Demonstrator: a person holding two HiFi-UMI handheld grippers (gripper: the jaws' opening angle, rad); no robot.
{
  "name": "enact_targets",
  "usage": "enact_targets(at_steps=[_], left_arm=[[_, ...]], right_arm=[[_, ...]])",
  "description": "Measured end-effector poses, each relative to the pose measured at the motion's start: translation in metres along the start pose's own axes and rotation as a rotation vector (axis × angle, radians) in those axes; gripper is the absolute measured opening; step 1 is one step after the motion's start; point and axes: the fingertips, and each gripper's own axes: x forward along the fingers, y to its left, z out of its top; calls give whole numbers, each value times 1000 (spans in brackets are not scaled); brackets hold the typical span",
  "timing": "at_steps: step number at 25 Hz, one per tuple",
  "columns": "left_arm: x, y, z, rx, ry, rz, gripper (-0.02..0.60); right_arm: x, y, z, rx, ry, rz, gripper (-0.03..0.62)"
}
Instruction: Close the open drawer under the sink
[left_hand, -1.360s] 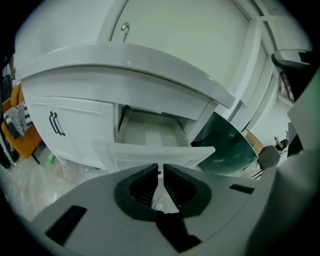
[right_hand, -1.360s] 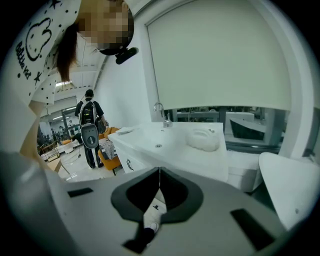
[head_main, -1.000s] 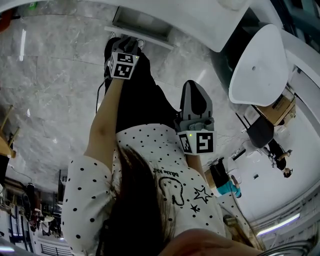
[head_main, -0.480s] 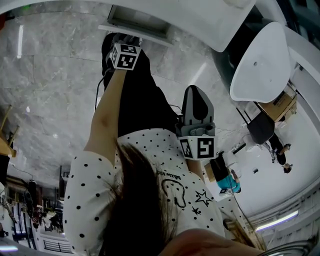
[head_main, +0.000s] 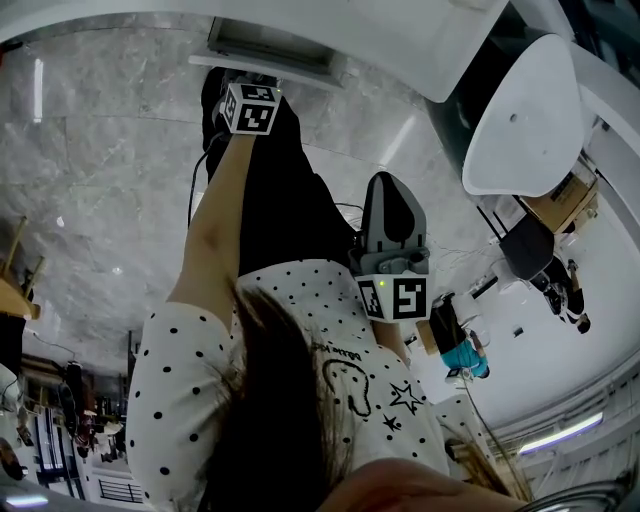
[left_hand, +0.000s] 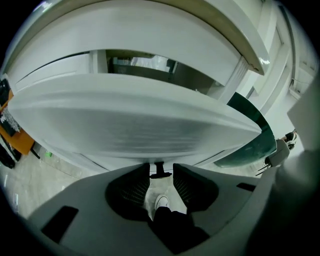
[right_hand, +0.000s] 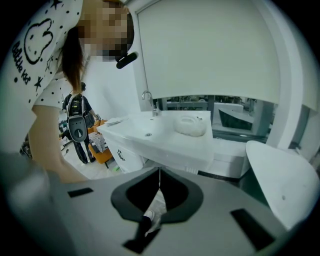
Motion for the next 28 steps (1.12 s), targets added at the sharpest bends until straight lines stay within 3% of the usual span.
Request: enact_targets(at_steps=[28], left_arm=[[4,2,-1,-7,-7,12,138]], right_arm=[[1,4,-7,26,9,-38,15]])
